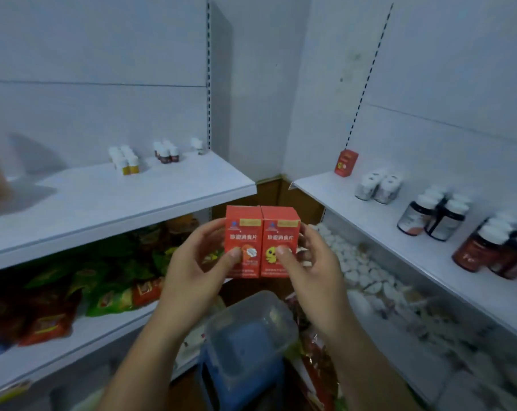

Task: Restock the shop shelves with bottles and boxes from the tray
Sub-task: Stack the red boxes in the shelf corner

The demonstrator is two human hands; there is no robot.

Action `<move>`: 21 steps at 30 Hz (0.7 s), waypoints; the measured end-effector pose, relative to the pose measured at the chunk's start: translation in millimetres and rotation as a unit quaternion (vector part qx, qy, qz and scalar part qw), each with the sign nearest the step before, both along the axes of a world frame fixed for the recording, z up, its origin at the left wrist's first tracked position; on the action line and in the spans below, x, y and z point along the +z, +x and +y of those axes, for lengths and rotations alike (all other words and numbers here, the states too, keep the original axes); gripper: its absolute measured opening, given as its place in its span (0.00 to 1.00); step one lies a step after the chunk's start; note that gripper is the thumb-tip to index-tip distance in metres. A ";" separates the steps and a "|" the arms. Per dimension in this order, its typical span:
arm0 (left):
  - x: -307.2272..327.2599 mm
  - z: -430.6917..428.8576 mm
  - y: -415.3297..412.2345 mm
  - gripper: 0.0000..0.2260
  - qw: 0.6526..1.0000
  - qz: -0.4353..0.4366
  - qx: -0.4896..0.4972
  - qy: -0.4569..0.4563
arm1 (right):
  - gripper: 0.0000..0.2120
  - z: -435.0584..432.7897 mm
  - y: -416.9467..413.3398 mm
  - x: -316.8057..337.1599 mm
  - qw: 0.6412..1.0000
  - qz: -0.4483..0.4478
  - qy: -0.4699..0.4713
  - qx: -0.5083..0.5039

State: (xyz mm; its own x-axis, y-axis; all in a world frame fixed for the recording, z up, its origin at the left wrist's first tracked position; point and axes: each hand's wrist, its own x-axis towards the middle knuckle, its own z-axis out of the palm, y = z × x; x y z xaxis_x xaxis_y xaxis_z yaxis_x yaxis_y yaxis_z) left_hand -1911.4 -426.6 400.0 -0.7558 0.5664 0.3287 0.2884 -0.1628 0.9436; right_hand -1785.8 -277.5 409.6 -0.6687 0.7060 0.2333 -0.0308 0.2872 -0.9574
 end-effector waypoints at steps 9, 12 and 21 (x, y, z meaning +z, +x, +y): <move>16.2 164.3 58.4 0.22 0.998 0.039 -0.050 -0.023 | 0.20 153.0 72.9 -6.0 0.998 0.000 -0.007 -0.055; 16.2 210.3 71.5 0.21 0.997 0.024 -0.075 -0.013 | 0.22 195.9 84.3 -9.9 0.997 0.003 -0.011 -0.073; 11.3 295.0 50.2 0.25 0.995 0.060 -0.070 -0.044 | 0.25 262.2 56.3 -21.8 0.996 0.005 -0.006 -0.093</move>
